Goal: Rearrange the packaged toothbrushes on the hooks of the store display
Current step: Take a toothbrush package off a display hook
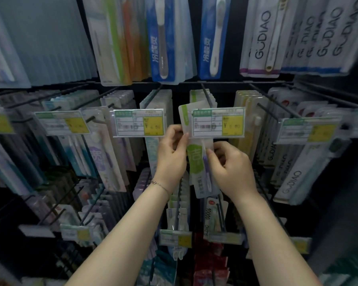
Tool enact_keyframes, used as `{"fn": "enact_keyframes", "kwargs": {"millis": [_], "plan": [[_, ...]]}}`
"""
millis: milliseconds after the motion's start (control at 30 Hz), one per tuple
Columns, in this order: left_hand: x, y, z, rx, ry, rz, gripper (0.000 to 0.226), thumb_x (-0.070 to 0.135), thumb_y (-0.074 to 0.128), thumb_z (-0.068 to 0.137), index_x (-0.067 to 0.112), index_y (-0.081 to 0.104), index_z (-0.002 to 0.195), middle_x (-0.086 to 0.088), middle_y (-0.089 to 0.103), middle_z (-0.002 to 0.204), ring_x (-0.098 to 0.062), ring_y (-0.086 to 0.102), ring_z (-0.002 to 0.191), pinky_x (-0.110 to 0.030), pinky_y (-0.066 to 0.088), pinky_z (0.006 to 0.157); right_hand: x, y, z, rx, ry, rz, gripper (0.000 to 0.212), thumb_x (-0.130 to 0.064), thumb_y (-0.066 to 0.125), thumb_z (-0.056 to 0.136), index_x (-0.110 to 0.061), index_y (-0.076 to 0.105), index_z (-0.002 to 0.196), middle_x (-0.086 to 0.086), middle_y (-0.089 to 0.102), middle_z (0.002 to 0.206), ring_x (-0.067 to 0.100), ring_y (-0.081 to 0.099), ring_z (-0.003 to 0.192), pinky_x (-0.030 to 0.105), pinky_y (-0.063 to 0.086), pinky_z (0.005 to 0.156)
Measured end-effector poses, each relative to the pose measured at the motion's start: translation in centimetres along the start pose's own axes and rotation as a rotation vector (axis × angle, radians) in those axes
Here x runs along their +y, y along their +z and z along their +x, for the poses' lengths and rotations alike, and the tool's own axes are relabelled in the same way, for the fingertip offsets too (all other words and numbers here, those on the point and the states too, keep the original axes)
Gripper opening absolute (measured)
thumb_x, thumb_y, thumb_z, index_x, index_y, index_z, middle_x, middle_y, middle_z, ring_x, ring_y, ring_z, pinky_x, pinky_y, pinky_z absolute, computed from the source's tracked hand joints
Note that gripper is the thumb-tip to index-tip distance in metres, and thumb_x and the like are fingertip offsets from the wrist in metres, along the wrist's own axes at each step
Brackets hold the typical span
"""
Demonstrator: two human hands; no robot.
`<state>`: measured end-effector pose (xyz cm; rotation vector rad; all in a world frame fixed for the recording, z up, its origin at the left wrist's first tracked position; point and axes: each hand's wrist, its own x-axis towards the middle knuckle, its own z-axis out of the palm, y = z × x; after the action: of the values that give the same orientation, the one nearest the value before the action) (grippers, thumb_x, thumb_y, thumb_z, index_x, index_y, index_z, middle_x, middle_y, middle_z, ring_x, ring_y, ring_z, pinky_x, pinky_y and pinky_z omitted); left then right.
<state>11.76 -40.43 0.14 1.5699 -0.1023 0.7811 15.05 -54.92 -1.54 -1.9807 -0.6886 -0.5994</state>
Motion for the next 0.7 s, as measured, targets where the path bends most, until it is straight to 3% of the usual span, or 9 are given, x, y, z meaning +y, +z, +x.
{"fn": "enact_keyframes", "kwargs": {"millis": [200,400,500,600,700], "plan": [[0.03,0.05,0.21,-0.010,-0.010,0.000,0.019,0.010,0.052,0.102,0.026,0.062,0.106,0.009,0.072,0.101,-0.016,0.070,0.101,-0.048,0.058,0.089,0.44,0.31,-0.16,0.008,0.005,0.018,0.015,-0.029,0.056,0.096,-0.017,0.063,0.091,-0.002,0.064,0.079,0.017,0.061,0.069,0.045,0.051,0.059],[0.13,0.51,0.33,-0.016,-0.002,-0.011,0.020,0.010,0.051,0.102,0.026,0.063,0.102,-0.004,0.072,0.108,-0.022,0.070,0.102,-0.053,0.057,0.089,0.28,0.24,-0.05,0.045,0.027,0.004,0.013,-0.030,0.058,0.097,-0.019,0.065,0.095,-0.005,0.064,0.081,0.013,0.060,0.071,0.040,0.052,0.060],[-0.08,0.79,0.19,-0.029,0.013,0.008,0.012,0.021,0.055,0.099,0.029,0.063,0.101,-0.004,0.072,0.109,-0.023,0.070,0.103,-0.056,0.057,0.087,0.59,-0.02,0.27,0.083,0.046,0.007,0.014,-0.027,0.057,0.097,-0.017,0.066,0.095,-0.003,0.065,0.082,0.014,0.061,0.073,0.039,0.052,0.062],[-0.34,0.89,0.09,-0.028,0.002,0.035,0.012,0.032,0.056,0.093,0.041,0.063,0.098,0.001,0.073,0.108,-0.021,0.070,0.103,-0.056,0.057,0.087,0.89,-0.20,0.49,0.109,0.042,-0.009,0.010,-0.017,0.056,0.098,-0.015,0.065,0.094,-0.001,0.066,0.085,0.014,0.061,0.077,0.022,0.046,0.064],[-0.57,0.72,0.11,-0.033,0.008,0.048,0.016,0.031,0.056,0.092,0.045,0.062,0.095,0.004,0.073,0.108,-0.019,0.070,0.103,-0.055,0.057,0.088,1.09,0.07,0.56,0.103,0.068,-0.006,0.009,-0.012,0.055,0.098,-0.015,0.063,0.095,0.002,0.064,0.090,0.011,0.058,0.079,0.007,0.037,0.065]]}}
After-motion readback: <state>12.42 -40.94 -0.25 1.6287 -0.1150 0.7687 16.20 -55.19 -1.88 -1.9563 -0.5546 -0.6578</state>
